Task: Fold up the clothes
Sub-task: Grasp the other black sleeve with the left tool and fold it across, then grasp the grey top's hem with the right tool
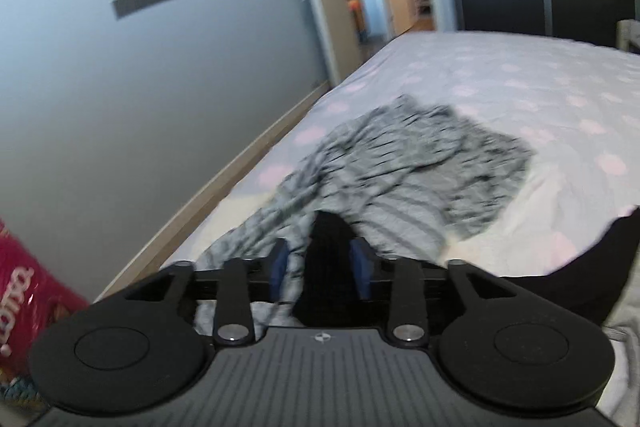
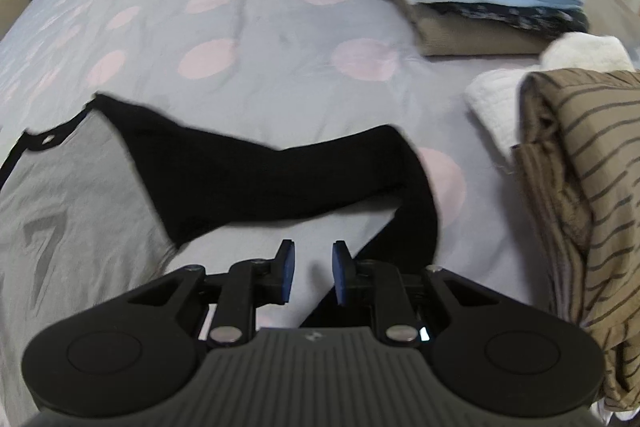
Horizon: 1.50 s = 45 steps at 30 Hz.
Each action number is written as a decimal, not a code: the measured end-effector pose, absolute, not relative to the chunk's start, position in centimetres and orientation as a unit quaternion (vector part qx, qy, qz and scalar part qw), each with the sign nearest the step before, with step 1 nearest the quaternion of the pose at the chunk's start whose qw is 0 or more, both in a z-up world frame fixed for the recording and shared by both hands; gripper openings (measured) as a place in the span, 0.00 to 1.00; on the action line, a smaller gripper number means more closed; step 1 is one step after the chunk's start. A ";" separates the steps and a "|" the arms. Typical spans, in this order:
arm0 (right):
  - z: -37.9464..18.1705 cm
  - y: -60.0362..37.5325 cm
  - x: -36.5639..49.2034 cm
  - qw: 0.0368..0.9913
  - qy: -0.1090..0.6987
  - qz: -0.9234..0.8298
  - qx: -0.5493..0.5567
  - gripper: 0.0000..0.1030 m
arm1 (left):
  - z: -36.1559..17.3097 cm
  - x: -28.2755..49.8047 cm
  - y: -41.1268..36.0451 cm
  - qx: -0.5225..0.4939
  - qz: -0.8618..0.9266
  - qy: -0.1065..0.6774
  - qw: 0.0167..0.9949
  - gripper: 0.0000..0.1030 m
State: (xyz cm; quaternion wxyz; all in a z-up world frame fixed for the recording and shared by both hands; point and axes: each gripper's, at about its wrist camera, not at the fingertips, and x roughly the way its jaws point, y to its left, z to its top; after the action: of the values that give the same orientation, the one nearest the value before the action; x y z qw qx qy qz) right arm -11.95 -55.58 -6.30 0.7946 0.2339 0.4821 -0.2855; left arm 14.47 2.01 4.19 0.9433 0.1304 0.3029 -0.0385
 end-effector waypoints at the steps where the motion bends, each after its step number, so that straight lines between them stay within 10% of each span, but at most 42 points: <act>1: -6.3 -55.0 -11.9 0.799 0.484 -0.273 0.230 0.22 | 4.0 13.8 1.4 0.133 -0.061 0.308 0.940 0.41; 10: -7.0 -48.2 -12.7 0.818 0.516 -0.172 0.186 0.22 | -0.6 7.2 -4.4 0.180 -0.237 0.405 0.864 0.41; 13: -7.5 -46.7 -13.5 0.816 0.527 -0.159 0.177 0.23 | -2.2 4.3 -5.1 0.194 -0.283 0.442 0.829 0.25; 42: -11.0 -38.5 -21.7 0.760 0.610 -0.059 0.219 0.27 | -8.8 -3.9 -6.1 0.270 -0.380 0.535 0.705 0.25; 45: -11.8 -37.8 -21.5 0.752 0.626 -0.061 0.199 0.15 | -8.9 -3.8 -6.3 0.269 -0.382 0.535 0.704 0.16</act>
State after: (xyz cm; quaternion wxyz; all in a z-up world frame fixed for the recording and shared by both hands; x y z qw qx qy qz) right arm -21.54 -37.80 -11.84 0.7516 0.1995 0.6258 -0.0609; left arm -3.80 -6.31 -8.90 0.7041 0.2687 0.5352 -0.3816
